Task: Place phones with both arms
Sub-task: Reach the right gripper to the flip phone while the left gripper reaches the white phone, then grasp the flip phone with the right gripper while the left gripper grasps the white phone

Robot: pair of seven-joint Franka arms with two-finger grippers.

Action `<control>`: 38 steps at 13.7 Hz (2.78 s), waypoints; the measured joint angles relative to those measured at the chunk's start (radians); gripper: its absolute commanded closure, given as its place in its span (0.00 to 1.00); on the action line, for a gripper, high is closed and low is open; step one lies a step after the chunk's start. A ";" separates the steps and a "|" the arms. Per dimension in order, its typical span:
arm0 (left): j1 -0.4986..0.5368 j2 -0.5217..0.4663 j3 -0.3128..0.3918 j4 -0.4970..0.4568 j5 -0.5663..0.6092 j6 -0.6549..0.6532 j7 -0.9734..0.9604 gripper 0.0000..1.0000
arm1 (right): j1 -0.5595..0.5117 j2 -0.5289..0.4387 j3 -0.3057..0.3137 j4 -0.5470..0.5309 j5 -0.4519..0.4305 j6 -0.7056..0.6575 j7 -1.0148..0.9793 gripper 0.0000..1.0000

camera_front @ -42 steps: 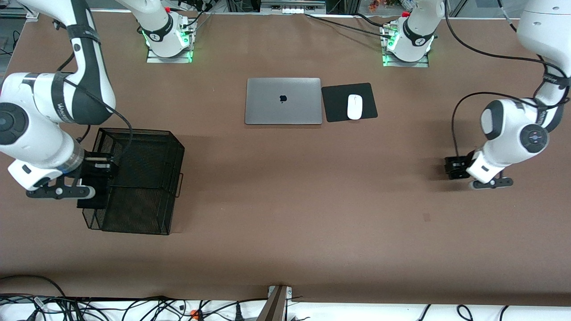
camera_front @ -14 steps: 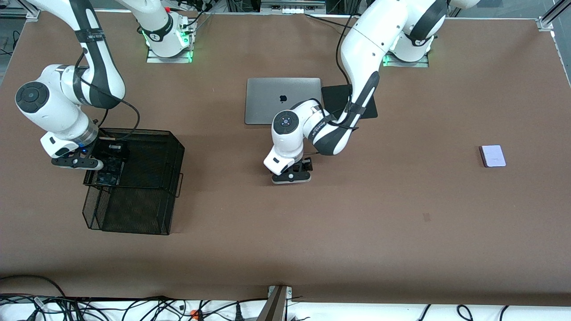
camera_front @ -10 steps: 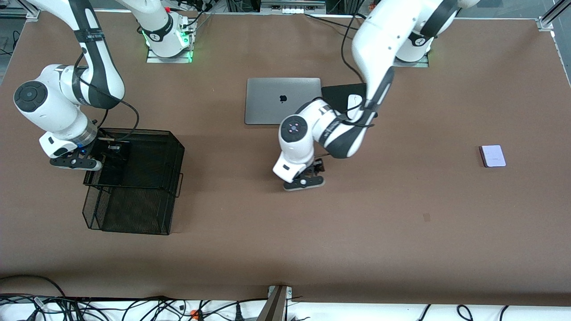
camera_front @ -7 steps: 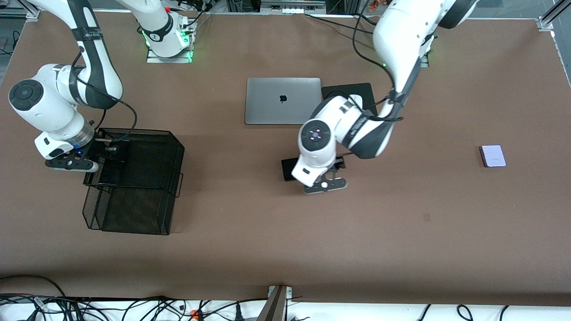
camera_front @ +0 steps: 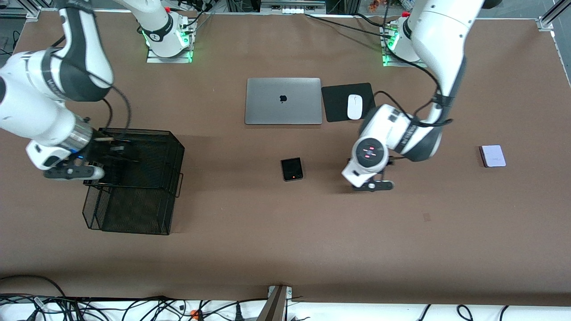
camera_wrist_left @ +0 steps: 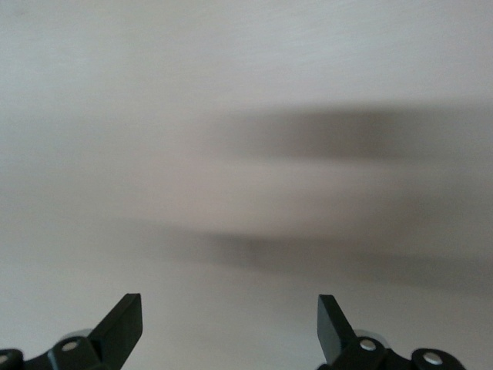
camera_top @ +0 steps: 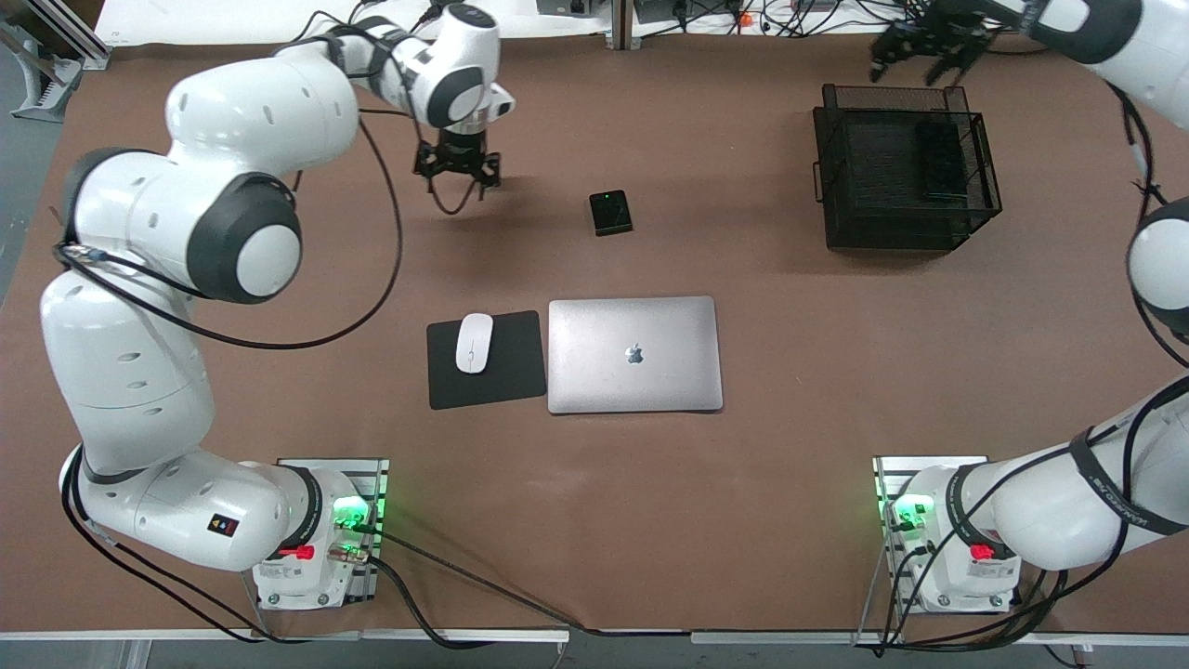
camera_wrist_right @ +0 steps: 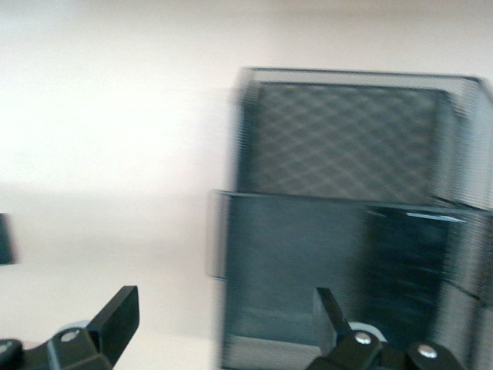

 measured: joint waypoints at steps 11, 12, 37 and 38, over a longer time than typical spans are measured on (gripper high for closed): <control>0.641 -0.195 0.000 -0.334 0.116 0.330 0.643 0.00 | 0.451 0.560 0.009 0.492 0.009 0.119 0.545 0.01; 0.685 -0.195 -0.003 -0.348 0.116 0.369 0.649 0.00 | 0.467 0.591 0.008 0.502 0.009 0.151 0.546 0.01; 1.236 -0.103 -0.325 -0.483 0.062 0.672 0.639 0.00 | 0.566 0.756 0.009 0.491 -0.064 0.308 0.519 0.00; 1.236 -0.103 -0.324 -0.481 0.063 0.673 0.640 0.00 | 0.566 0.758 0.009 0.489 -0.064 0.310 0.519 0.00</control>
